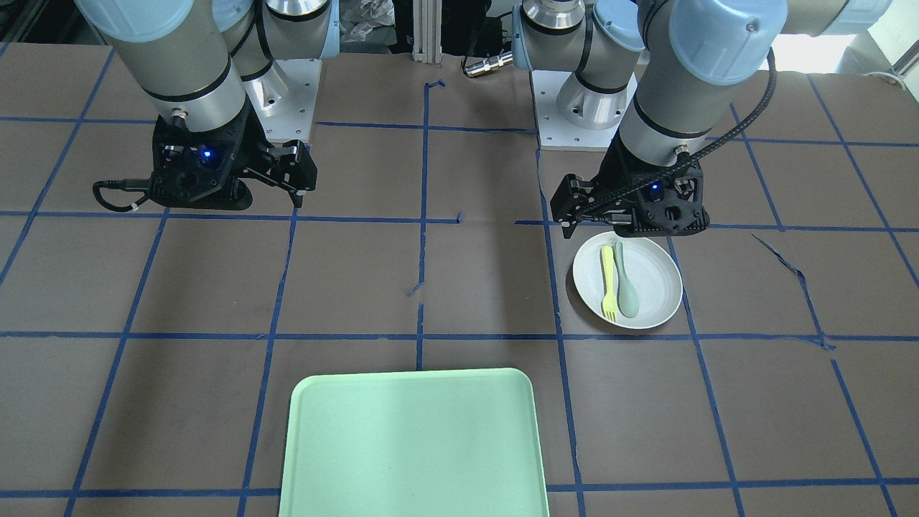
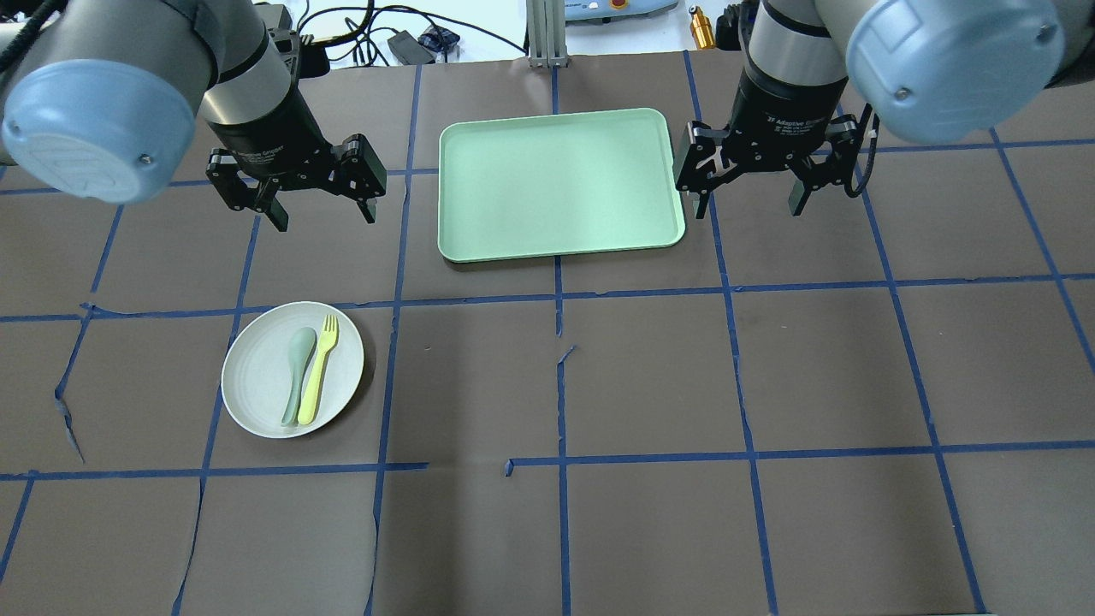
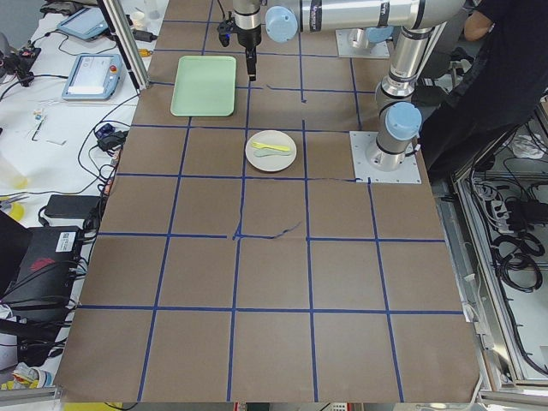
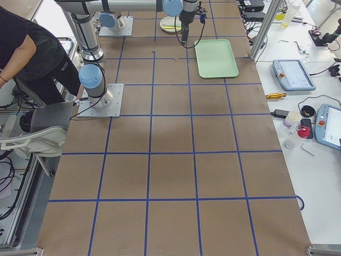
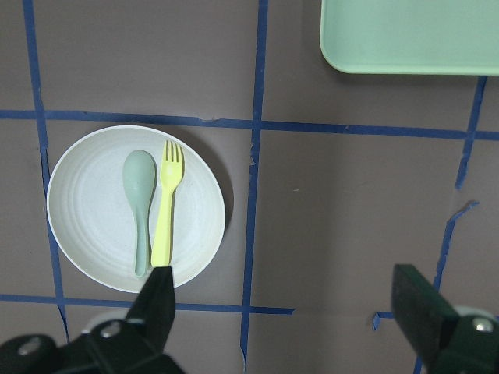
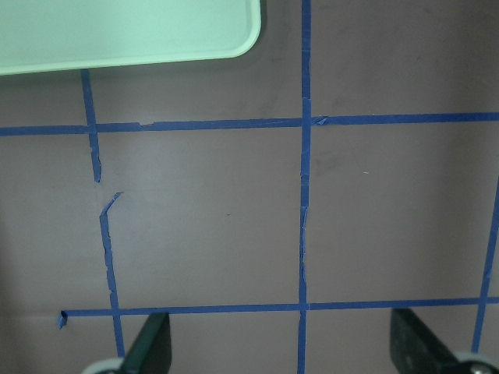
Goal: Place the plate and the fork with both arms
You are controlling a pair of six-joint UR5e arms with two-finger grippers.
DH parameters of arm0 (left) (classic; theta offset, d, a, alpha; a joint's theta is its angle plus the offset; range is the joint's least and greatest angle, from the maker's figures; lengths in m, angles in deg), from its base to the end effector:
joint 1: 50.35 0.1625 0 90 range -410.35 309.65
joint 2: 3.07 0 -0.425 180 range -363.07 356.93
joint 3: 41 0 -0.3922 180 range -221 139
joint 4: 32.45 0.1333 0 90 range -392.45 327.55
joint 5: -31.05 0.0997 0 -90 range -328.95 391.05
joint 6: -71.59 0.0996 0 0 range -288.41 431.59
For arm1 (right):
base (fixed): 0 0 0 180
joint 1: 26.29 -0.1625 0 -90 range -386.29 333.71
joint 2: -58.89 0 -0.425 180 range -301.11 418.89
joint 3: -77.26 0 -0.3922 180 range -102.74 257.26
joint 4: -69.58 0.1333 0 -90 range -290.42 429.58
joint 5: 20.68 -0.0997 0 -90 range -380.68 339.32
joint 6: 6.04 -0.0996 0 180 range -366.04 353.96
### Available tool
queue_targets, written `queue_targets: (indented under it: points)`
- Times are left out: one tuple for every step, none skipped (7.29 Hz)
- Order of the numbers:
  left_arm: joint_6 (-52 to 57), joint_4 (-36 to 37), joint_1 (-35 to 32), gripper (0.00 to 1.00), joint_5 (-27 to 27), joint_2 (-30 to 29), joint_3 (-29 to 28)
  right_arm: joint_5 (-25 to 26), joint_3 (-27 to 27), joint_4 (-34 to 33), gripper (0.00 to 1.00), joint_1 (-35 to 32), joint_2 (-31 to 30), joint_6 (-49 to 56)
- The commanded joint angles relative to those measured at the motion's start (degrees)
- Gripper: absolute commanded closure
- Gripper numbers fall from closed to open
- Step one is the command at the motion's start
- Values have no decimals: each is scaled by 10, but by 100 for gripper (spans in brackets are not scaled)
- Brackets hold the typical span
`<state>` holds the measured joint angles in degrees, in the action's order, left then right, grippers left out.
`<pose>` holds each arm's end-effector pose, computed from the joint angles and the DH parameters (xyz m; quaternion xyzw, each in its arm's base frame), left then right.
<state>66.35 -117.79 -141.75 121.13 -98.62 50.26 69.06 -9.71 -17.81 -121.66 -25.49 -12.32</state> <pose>-0.1460 -0.5230 0.4357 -0.0335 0.9993 0.0187 0.0018 0.1822 -0.5089 0.4595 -0.0080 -0.9989 -0.0454 0.0023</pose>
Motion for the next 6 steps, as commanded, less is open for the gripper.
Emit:
queue_targets:
  points:
    - [8, 0, 0, 0, 2, -2, 0, 0, 1, -3, 0, 0, 1, -1]
    - [7, 1, 4, 0, -2, 3, 2, 0, 0, -4, 0, 1, 1, 0]
    - [16, 2, 31, 0, 0, 4, 8, 0, -3, -4, 0, 2, 1, 6]
    - [76, 7, 83, 0, -2, 4, 28, 0, -2, -11, 0, 3, 2, 7]
    - [154, 32, 153, 0, -6, 1, 65, 1, -6, -13, 0, 3, 6, 7]
    - [198, 95, 207, 0, -6, -3, 113, 3, -5, -13, 0, 4, 10, 7]
